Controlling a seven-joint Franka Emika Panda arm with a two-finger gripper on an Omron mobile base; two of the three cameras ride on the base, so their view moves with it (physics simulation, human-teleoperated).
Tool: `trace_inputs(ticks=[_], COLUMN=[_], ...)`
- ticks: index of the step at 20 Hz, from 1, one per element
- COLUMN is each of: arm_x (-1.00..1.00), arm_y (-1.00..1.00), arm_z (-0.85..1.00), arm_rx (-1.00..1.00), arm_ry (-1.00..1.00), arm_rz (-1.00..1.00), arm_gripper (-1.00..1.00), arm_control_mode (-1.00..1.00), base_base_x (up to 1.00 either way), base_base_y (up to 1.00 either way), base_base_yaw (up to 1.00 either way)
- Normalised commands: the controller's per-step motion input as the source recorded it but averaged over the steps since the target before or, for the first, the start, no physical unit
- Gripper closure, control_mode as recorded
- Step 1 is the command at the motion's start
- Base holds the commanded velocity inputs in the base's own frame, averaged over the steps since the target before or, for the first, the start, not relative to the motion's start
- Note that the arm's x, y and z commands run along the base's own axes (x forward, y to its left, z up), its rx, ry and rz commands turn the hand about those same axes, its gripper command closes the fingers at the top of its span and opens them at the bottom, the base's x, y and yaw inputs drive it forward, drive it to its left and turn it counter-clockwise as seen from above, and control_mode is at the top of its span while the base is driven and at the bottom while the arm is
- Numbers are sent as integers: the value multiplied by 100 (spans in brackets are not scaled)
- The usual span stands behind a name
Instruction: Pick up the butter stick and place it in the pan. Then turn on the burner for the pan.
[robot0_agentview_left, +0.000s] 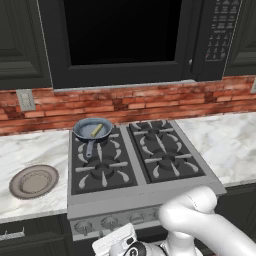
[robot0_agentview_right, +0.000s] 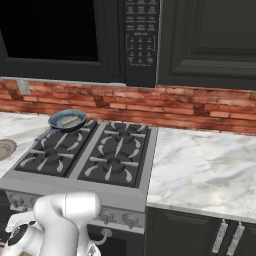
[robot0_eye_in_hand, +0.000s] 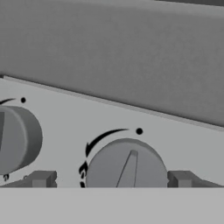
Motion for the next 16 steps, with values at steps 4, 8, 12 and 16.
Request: trace_inputs(ticks=[4,8,12,16], arm_x=[21,31,34,35], arm_y=[-4,-3,0,0], arm_z=[-6,-6,-6,-6], arm_rx=[13,12,9,5], arm_ry=[3,5,6,7], arm_rz=[0,1,1,1], arm_gripper=[100,100,100,100], arm_control_mode=[-100,-100,-100,-100], base_base_x=[0,0,0,0], base_base_y=[0,0,0,0], base_base_yaw=[0,0,0,0])
